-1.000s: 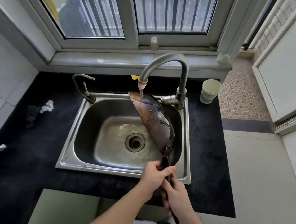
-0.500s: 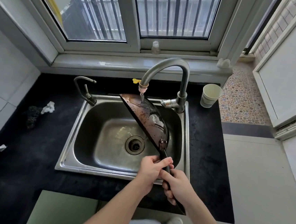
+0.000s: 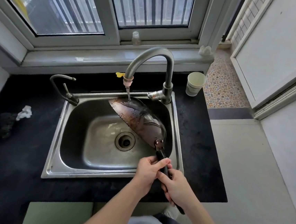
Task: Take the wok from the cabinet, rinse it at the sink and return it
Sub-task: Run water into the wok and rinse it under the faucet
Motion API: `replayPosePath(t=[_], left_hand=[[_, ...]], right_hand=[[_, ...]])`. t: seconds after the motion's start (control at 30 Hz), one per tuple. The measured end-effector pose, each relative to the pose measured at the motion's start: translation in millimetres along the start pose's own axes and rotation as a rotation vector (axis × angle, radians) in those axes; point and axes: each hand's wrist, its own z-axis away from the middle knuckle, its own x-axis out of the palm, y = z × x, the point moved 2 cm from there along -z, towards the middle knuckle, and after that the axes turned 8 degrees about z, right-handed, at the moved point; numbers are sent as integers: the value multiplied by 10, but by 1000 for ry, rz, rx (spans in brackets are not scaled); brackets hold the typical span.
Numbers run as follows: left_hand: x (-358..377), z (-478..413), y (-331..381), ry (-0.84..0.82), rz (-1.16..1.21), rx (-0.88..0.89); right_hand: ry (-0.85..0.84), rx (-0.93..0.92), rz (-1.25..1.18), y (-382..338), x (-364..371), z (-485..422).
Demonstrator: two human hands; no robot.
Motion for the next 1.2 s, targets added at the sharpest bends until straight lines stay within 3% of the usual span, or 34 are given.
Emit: replayPosePath(t=[0.23,0.43,0.53,0.67,0.8,0.93,1.1,1.2], left_hand=[[53,-2,107,-4,-37,9],[-144,41,182,45,41,20],[-275,117,170,4,182,-15],[-457,265,140,-181,444,-120],[-637,326,185,-163,288,-93],[-841,377,213,-78,146,-59],[-1022,421,236,-24,74,-36],[-1155,425,221,-2,4,-25]], right_hand=[[29,3,3,-74,-18,-14],[-43,-64,61,-146,120,-79],[-109,-85,-19,-135,226,-39],[-229,-49,-189,-85,421,1],[-313,5,-302,-67,571,76],[-176,95,6,-165,793,112],[227,78,648,-341,1205,260],[271,57,633,-313,1348,225]])
